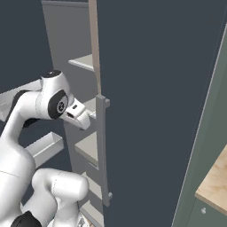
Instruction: Store the kebab skewer in the freezer for long-term storage. Close the freezer door after placing the cooked food.
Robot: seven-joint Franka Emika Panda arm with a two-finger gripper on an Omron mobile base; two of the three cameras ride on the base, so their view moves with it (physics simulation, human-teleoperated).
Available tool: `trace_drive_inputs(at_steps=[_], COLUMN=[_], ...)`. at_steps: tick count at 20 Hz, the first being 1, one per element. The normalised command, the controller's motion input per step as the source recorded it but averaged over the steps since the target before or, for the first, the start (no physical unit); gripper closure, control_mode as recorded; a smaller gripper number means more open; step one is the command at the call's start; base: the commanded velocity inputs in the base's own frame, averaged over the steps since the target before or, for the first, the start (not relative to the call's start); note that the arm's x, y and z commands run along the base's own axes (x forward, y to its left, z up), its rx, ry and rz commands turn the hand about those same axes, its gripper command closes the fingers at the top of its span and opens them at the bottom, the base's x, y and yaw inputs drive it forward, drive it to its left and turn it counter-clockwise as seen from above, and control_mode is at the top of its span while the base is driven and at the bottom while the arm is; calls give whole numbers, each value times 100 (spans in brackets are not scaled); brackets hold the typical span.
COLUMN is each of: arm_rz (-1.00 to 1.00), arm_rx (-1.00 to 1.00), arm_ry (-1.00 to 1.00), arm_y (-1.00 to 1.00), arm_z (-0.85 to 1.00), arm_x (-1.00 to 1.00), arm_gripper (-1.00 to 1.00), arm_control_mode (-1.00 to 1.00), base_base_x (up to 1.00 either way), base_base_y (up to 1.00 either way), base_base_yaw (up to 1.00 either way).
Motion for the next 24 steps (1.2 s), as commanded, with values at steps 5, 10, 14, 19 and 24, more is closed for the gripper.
trace_drive_inputs(at_steps=[5,10,14,19,24], arm_rz=[0,0,6,10,10], arm_rx=[4,0,1,5,0], arm_ry=[32,21,0,0,-5], arm_y=[-2,0,-10,-17,0], arm_z=[11,-1,-17,-17,-20], arm_x=[-59,-76,-73,-35,-16], arm_gripper=[-100,-100,-100,-100,-100], arm_control_mode=[-100,-100,-100,-100,-100], base_base_x=[0,0,0,0,0], base_base_y=[0,0,0,0,0], base_base_yaw=[0,0,0,0,0])
